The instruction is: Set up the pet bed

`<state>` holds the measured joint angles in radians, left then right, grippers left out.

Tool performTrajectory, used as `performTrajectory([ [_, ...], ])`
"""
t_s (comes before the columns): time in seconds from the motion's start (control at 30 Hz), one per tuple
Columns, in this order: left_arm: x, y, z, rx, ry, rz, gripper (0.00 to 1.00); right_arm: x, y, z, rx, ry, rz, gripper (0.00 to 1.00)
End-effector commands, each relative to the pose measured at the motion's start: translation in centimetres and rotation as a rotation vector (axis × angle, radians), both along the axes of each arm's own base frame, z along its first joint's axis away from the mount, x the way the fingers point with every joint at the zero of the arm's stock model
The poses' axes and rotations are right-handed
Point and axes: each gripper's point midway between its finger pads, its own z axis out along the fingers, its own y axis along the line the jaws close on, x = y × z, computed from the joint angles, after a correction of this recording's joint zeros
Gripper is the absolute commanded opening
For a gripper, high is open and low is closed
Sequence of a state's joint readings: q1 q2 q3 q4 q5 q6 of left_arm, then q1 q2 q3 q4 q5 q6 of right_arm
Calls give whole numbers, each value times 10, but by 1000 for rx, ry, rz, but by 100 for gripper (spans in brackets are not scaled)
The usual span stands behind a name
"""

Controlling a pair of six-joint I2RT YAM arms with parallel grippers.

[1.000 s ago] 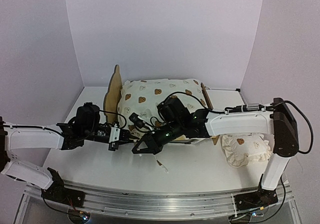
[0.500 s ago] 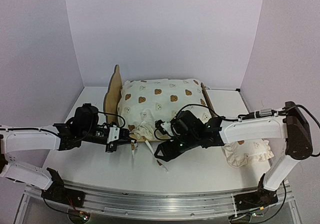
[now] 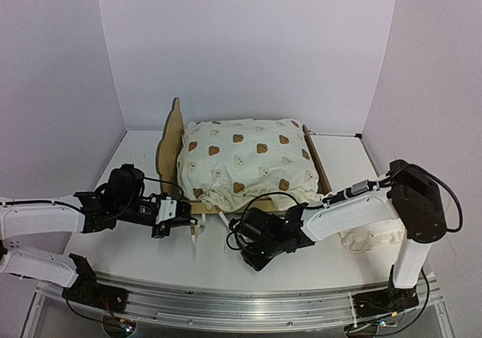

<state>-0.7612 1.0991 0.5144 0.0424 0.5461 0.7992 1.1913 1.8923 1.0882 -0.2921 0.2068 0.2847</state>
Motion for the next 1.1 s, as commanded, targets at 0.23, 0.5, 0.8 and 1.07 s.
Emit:
performTrajectory([
  [0.23, 29, -23, 46, -124, 172, 138, 0, -31, 13, 21, -32, -38, 192, 0],
  [0.5, 41, -38, 61, -182, 286, 161, 0, -51, 69, 74, 127, -51, 399, 0],
  [0.8, 54, -58, 51, -194, 438, 174, 0, -67, 135, 127, 337, -36, 597, 0],
  [1.07, 46, -62, -10, -36, 539, 130, 15, -53, 145, 158, 437, -85, 556, 0],
])
